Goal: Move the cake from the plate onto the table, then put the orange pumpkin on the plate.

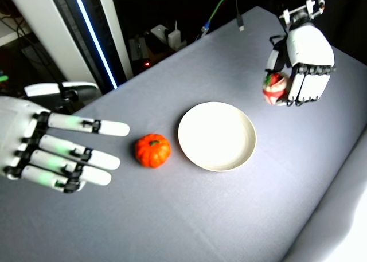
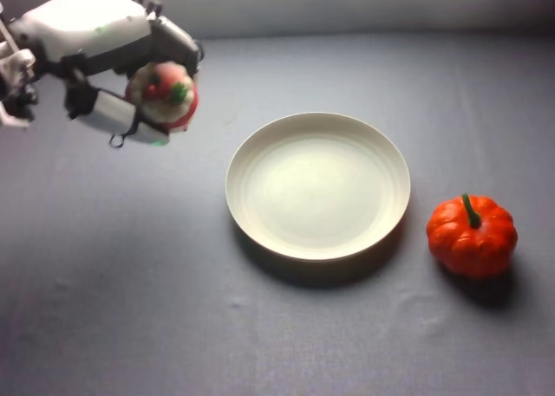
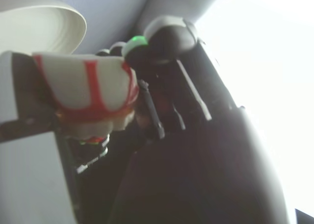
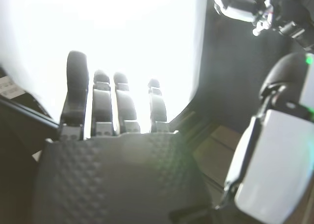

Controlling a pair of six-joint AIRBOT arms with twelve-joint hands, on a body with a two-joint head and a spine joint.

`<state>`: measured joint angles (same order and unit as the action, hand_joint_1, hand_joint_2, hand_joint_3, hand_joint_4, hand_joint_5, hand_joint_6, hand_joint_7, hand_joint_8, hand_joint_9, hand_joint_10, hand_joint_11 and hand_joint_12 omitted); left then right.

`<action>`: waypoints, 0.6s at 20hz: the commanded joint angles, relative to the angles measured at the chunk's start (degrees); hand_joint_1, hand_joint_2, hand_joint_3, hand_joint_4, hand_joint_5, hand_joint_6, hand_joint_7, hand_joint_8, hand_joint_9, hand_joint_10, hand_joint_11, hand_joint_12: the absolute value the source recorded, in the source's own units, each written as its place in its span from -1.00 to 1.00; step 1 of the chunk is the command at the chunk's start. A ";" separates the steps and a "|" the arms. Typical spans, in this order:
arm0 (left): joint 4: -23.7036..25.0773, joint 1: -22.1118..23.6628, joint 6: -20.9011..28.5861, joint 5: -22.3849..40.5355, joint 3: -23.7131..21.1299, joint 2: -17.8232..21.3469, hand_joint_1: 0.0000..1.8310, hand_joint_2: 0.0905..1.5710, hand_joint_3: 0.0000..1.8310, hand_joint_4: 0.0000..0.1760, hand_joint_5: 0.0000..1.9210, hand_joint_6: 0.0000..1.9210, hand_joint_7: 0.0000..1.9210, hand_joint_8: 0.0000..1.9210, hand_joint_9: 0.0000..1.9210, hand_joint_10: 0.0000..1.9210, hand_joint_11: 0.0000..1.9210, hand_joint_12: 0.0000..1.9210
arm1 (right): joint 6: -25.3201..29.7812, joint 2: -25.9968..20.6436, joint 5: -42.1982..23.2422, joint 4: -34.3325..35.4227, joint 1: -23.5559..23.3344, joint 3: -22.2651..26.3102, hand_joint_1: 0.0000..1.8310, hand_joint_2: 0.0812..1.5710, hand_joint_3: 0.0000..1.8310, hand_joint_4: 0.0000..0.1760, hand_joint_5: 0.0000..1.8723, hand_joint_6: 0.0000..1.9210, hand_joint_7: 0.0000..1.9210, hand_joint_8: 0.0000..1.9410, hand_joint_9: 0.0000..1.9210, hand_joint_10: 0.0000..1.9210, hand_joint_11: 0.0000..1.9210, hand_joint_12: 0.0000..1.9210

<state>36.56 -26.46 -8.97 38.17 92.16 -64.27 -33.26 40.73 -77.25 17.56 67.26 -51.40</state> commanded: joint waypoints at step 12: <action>-13.77 -12.10 -0.02 9.02 -6.34 8.99 0.33 0.48 -1.00 -1.00 -0.17 0.16 -0.07 0.40 -0.20 0.40 -0.31 0.63 | 0.42 -0.21 -6.99 0.81 -0.26 0.32 -0.44 -0.21 -0.98 1.00 -1.00 -1.00 -1.00 -1.00 -1.00 -1.00 -1.00 1.00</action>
<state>25.63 -39.38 -8.99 41.36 85.27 -56.05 -33.26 40.75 -77.23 17.54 67.33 -51.05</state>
